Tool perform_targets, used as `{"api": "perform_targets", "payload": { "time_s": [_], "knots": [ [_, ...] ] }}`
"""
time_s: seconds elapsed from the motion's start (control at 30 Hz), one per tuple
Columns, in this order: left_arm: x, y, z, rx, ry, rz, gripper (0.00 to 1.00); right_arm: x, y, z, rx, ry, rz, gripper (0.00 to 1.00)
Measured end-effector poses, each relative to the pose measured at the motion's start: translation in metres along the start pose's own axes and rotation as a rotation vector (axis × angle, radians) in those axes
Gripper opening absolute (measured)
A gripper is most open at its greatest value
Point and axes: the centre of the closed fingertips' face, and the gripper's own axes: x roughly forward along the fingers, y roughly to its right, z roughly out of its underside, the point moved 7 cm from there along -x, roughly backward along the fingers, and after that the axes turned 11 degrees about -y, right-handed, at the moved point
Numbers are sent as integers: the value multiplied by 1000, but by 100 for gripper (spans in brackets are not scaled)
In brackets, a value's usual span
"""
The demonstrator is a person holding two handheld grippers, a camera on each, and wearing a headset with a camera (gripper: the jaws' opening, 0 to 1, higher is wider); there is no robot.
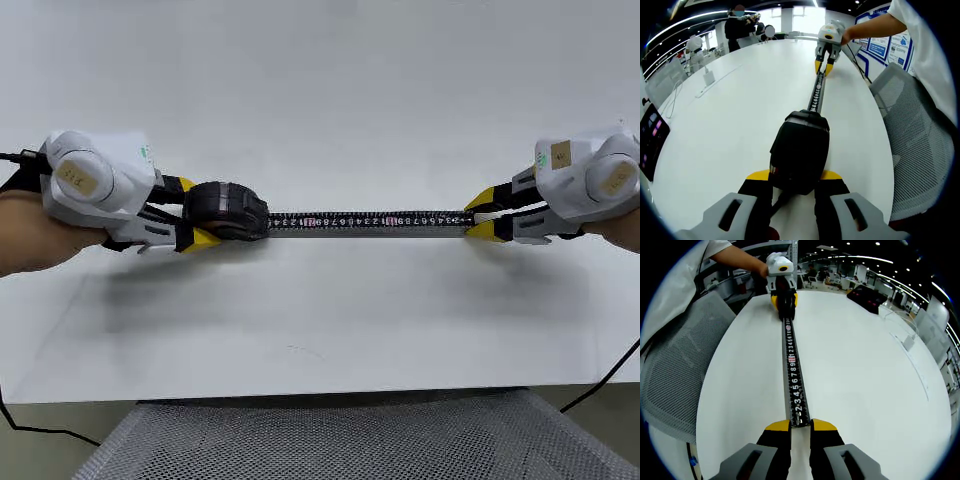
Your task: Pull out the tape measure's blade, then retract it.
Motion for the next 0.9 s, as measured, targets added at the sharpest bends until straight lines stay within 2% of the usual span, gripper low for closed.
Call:
{"api": "perform_targets", "payload": {
  "time_s": [0.07,0.3,0.9],
  "knots": [
    [0,0,0,1,0,-2,27,1,0,1,-6,-24,5,9],
    [0,0,0,1,1,-1,27,-1,-2,0,3,-13,2,9],
    [0,1,-2,-5,-14,-10,27,2,-1,-3,-12,-55,-7,11]
  ]
}}
